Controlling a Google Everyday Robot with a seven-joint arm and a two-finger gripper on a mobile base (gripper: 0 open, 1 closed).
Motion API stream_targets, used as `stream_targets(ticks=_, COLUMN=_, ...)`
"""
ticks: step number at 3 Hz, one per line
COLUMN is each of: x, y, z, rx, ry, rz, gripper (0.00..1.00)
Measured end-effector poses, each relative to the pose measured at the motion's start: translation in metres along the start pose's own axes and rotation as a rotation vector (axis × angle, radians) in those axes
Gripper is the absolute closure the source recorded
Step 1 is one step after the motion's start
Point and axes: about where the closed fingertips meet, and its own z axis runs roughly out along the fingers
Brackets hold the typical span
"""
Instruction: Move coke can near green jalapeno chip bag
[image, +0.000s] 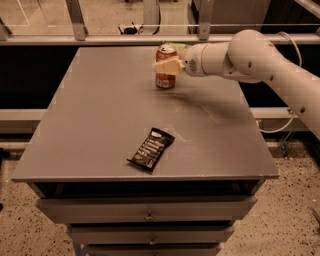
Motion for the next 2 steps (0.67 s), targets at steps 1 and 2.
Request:
stream_targets(ticks=1, x=-0.023, y=-0.017, z=-0.024, rx=0.059, ry=-0.045, rz=-0.091, gripper=0.00)
stream_targets(ticks=2, x=-0.065, y=-0.047, z=-0.070, rx=0.179, ry=-0.098, rz=-0.288, gripper=0.00)
